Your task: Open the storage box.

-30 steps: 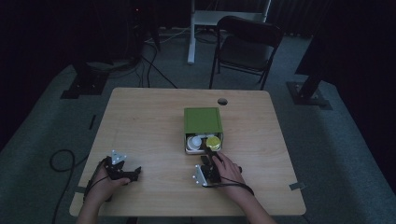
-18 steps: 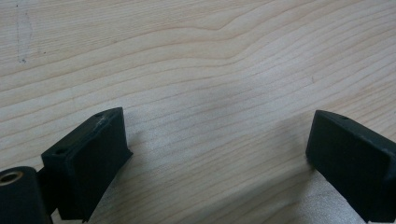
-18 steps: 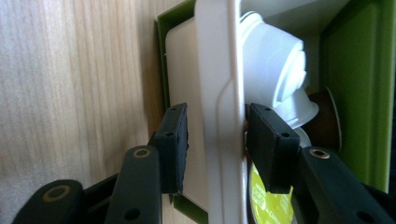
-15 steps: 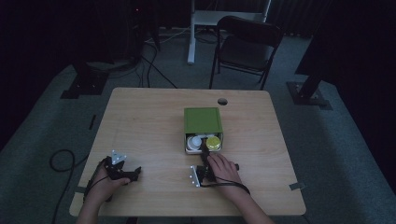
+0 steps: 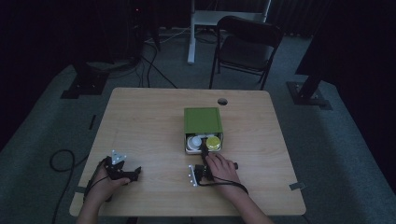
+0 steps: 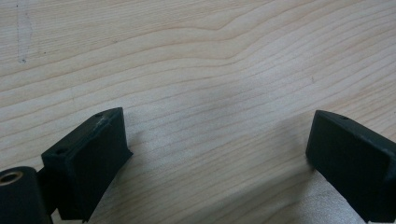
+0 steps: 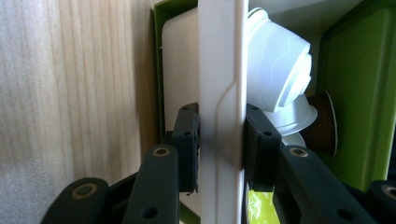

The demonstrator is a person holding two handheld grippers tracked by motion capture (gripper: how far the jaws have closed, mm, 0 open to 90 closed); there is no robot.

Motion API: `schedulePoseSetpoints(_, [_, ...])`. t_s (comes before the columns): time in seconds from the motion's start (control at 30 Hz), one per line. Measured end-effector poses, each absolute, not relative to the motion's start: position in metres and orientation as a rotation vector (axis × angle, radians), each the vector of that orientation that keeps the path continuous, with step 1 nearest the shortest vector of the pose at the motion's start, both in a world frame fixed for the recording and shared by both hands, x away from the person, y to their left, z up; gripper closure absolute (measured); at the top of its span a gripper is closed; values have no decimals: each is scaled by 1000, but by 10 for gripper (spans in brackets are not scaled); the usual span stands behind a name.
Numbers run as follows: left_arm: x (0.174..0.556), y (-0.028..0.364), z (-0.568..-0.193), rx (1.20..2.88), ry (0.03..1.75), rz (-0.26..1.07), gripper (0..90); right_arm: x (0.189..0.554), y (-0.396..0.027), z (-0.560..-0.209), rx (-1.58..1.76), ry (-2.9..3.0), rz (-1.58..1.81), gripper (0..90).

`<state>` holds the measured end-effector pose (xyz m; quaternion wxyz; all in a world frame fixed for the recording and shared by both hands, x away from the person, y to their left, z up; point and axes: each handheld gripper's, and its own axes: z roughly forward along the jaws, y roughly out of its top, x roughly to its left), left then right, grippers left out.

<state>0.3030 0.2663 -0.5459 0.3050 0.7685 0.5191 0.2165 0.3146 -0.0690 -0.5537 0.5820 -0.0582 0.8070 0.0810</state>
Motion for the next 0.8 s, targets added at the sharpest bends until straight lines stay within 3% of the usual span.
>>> schedulePoseSetpoints(0.8, [303, 266, -546, 2035, 1375, 573, 58, 307, -68, -550, -135, 1902, 185, 716])
